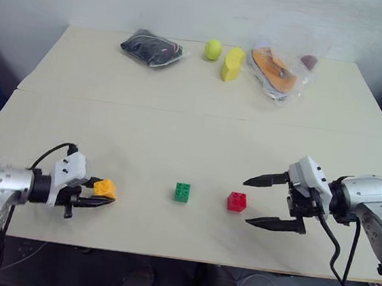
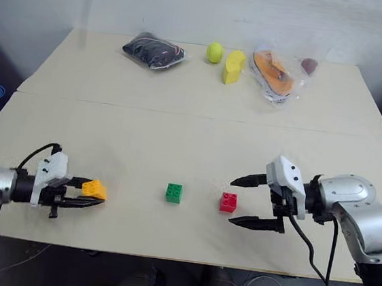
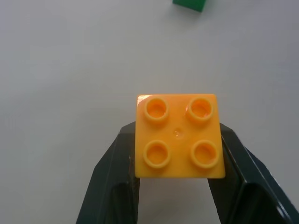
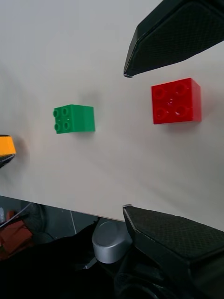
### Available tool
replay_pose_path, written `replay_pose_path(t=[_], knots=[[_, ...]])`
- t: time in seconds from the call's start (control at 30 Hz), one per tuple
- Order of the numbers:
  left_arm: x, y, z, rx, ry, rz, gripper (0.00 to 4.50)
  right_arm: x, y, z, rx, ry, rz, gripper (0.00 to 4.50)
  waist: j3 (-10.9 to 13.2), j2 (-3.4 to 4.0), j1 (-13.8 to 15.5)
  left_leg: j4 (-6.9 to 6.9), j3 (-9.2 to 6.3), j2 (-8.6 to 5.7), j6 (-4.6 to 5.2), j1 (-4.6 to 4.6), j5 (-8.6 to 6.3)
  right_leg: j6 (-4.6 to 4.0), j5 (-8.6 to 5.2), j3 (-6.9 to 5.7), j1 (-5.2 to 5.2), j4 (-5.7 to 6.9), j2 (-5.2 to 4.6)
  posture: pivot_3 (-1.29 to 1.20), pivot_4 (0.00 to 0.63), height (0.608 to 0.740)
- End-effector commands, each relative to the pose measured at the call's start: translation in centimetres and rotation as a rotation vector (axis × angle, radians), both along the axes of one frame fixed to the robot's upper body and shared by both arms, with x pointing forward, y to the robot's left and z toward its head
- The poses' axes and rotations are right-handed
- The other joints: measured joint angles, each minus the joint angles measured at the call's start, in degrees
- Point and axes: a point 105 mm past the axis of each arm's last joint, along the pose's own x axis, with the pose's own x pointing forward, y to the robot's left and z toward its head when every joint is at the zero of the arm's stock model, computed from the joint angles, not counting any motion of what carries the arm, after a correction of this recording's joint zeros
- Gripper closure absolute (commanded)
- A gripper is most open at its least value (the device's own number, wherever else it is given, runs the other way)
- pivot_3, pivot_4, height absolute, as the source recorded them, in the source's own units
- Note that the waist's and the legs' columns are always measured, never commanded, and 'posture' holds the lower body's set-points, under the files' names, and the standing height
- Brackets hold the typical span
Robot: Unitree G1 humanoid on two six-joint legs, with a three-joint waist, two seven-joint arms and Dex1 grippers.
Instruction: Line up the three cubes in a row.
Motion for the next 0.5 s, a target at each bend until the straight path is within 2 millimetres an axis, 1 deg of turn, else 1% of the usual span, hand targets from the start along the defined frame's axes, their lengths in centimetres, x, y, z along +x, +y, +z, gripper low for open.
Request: replay_pose_path(t=[0.03, 0.13, 0.23, 0.37, 0.5], knots=[[0.9, -0.4, -0.1, 0.086, 0.008, -0.179, 2.98, -0.7, -0.6, 1.0, -0.001, -0.033, -0.012, 0.0, 0.0, 0.0, 0.0, 0.0, 0.02, 0.0, 0.01, -0.02, 0.0, 0.0, 0.0, 0.0, -0.02, 0.0, 0.02, 0.0, 0.15, 0.74], [2.2, -0.9, 0.3, 0.087, 0.011, -0.24, 2.98, -1.2, -0.9, 0.9, 0.002, -0.025, -0.039, 0.0, 0.0, 0.0, -0.1, 0.01, 0.12, 0.0, 0.05, -0.06, 0.04, 0.02, 0.01, -0.02, -0.04, 0.02, 0.14, 0.0, 0.15, 0.74], [3.3, -1.7, 0.0, 0.091, 0.016, -0.291, 2.98, -1.6, -1.2, 0.6, -0.002, -0.02, -0.071, 0.0, 0.0, 0.0, -0.2, 0.07, 0.24, 0.01, 0.12, -0.06, 0.09, 0.06, 0.03, 0.03, -0.04, 0.04, 0.25, 0.0, 0.15, 0.74], [4.5, -2.5, -0.4, 0.096, 0.011, -0.323, 2.98, -2.2, -1.5, 0.3, -0.003, -0.011, -0.104, 0.0, 0.0, -0.02, 0.0, 0.16, 0.3, 0.01, 0.15, -0.06, 0.09, 0.11, 0.06, 0.12, -0.04, 0.04, 0.28, 0.0, 0.15, 0.74], [5.2, -3.3, -0.9, 0.097, 0.007, -0.349, 2.98, -2.5, -2.0, 0.1, -0.014, -0.001, -0.131, 0.0, 0.0, -0.03, 0.1, 0.25, 0.27, 0.0, 0.21, -0.09, 0.07, 0.16, 0.09, 0.13, -0.03, 0.03, 0.27, 0.0, 0.15, 0.74]])
